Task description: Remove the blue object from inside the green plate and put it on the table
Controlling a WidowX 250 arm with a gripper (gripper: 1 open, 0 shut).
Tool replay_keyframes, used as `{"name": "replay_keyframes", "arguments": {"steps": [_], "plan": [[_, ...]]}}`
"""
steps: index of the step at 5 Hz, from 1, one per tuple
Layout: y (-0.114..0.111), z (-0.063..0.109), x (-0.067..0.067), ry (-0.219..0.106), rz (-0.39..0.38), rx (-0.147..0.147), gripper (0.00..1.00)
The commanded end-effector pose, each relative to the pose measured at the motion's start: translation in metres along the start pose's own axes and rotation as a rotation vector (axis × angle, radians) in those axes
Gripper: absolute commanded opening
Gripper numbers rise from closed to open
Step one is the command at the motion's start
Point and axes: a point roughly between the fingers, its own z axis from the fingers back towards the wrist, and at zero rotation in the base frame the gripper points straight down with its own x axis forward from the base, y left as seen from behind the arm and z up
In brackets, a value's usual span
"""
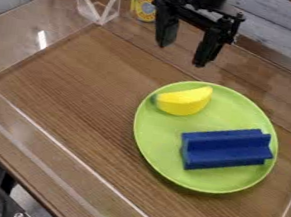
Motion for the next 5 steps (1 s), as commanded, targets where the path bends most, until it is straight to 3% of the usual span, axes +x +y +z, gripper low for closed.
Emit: {"name": "replay_keyframes", "arguments": {"steps": [1, 3, 4, 5], "plan": [[-0.015, -0.002, -0.008, 0.003, -0.07, 0.002, 1.0], [-0.065, -0.004, -0.031, -0.025, -0.33, 0.02, 1.0], [-0.077, -0.007, -0.036, -0.035, -0.41, 0.027, 1.0], [-0.083, -0.012, -0.038, -0.036, -0.435, 0.027, 1.0]]}}
